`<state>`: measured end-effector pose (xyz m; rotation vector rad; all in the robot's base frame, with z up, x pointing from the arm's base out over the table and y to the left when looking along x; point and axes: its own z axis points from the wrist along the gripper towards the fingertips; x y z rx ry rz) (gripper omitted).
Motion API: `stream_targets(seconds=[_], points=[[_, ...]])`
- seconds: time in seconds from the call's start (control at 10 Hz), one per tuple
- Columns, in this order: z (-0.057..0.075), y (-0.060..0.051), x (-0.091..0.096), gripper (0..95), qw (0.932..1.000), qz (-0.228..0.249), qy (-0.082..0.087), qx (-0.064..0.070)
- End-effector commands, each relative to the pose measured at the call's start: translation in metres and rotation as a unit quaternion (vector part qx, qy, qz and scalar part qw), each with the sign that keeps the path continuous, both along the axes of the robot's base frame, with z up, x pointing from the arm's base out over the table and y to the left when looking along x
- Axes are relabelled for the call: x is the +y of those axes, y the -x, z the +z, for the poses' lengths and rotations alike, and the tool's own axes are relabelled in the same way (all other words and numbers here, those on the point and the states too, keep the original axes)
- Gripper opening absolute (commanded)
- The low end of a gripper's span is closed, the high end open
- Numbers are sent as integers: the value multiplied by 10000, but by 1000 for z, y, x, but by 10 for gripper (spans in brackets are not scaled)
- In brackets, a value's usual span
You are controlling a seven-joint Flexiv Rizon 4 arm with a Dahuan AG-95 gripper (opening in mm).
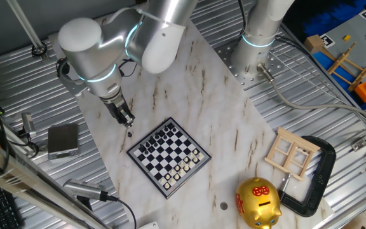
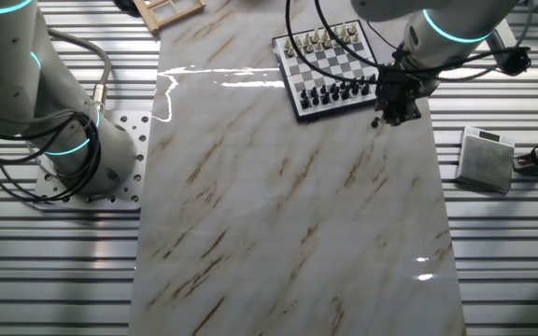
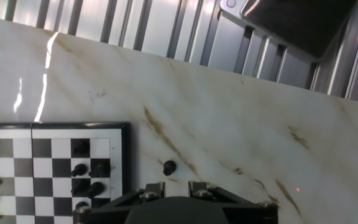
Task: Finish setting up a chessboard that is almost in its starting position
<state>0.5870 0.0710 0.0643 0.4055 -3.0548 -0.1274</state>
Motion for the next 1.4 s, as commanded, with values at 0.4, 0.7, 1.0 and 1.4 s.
stream_targets(seconds=[0.4, 0.7, 1.0, 1.4], points=[[-10, -3, 0, 380, 10000, 40, -25, -9], [-12, -3, 0, 380, 9999, 132, -8, 5], [-12, -3, 0, 380, 9998, 198, 7, 28], [-12, -3, 0, 190, 9995, 288, 143, -49]])
